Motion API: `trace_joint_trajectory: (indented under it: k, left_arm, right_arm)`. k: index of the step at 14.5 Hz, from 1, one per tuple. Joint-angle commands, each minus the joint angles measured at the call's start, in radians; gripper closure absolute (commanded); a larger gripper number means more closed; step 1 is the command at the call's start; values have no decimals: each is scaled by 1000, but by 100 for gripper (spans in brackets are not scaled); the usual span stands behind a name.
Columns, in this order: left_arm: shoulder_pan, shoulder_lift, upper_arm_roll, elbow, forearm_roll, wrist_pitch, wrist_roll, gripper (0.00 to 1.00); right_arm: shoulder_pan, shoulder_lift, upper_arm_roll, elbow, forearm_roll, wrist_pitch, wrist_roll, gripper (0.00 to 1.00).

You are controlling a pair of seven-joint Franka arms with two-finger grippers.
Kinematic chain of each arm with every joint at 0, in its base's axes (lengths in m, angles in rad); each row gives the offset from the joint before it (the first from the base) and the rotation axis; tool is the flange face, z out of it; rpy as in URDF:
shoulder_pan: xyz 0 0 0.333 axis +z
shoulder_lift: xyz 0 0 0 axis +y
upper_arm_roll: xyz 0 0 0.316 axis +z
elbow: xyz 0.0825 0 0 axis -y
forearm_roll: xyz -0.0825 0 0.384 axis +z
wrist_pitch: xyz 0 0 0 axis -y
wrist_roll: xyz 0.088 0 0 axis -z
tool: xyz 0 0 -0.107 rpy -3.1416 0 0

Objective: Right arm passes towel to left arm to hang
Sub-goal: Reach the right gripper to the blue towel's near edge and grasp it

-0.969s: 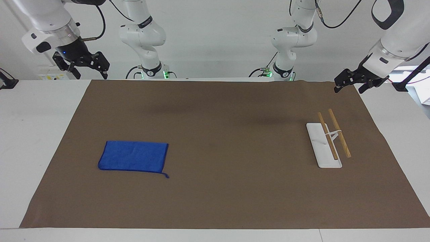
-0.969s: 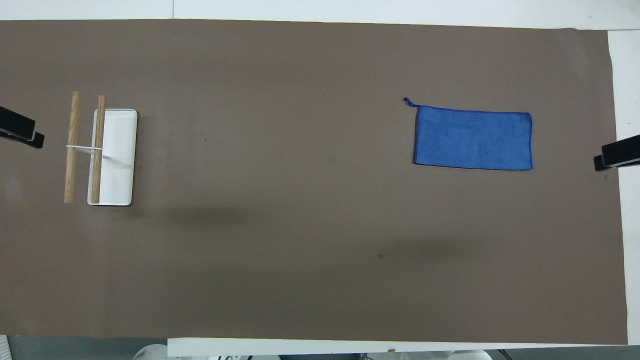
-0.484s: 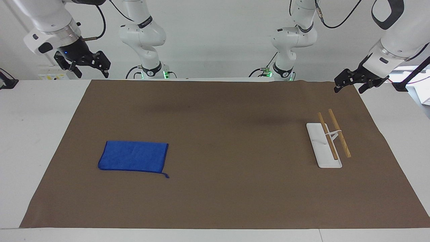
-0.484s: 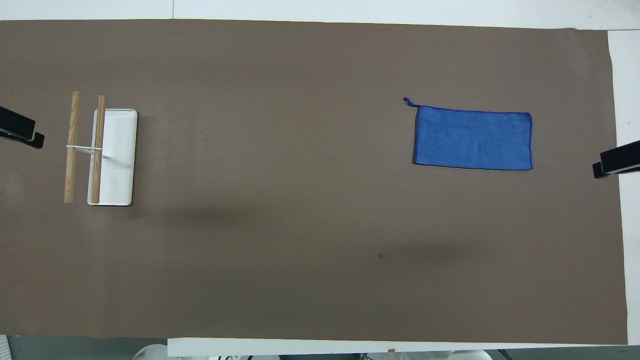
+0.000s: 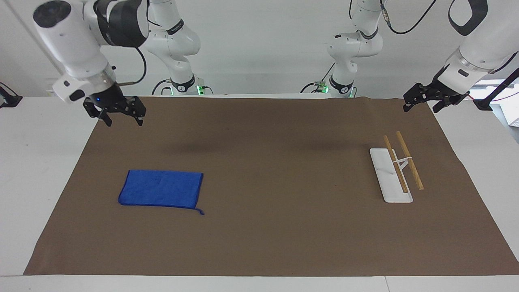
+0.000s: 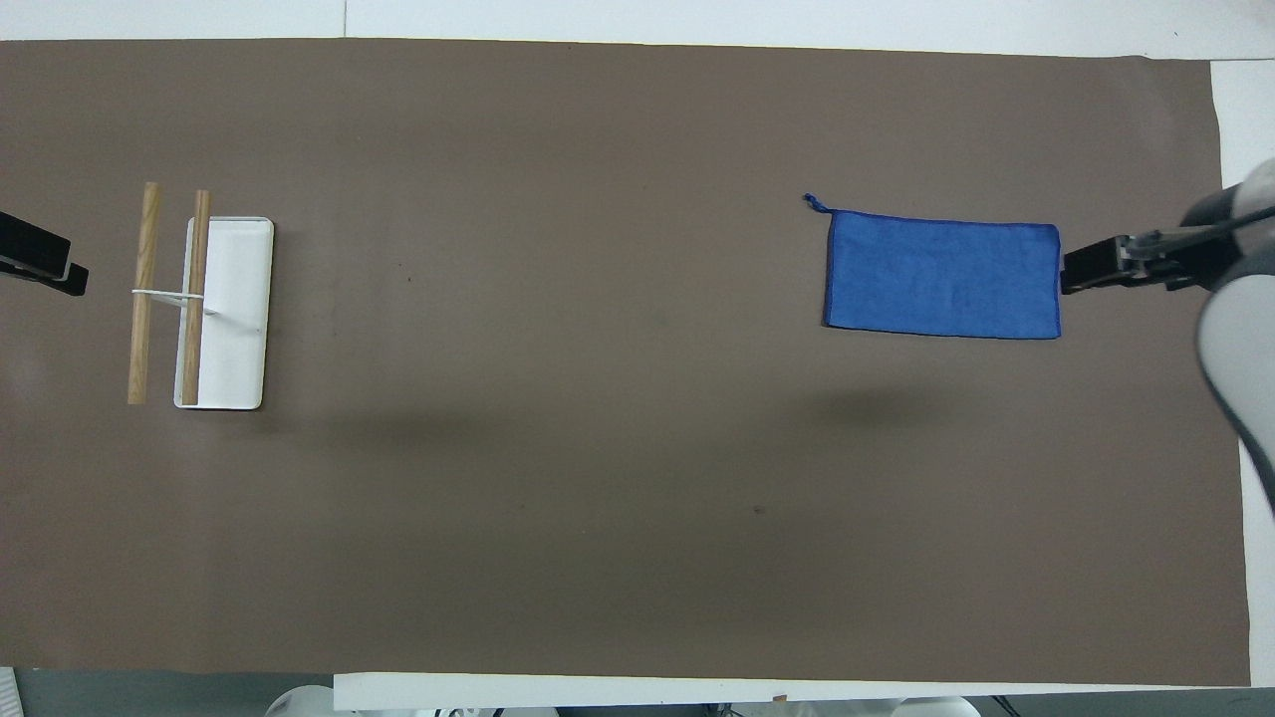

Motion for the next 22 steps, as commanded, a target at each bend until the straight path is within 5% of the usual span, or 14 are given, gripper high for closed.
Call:
trace_joint_trajectory:
  k: [1,3,8,19,22]
  left_arm:
    - [10,-30,-3,-37,-3,24,9,0]
    - [10,-30,-3,-37,-3,24,9,0]
    - [10,-30,-3,-37,-3,24,9,0]
    - [10,-30,-3,-37,-3,24,9,0]
    - [10,-30,-4,-37,-3,24,9,0]
  right_arm:
    - [10,92,4,-101,12,205,50,0]
    - [9,138,4,-169,12,338,46,0]
    - [-2,235,4,-203,12,435,-27,7]
    - [-1,238,3,-278,12,502,-45,33]
    - [-4,240,4,-275,12,502,-45,79]
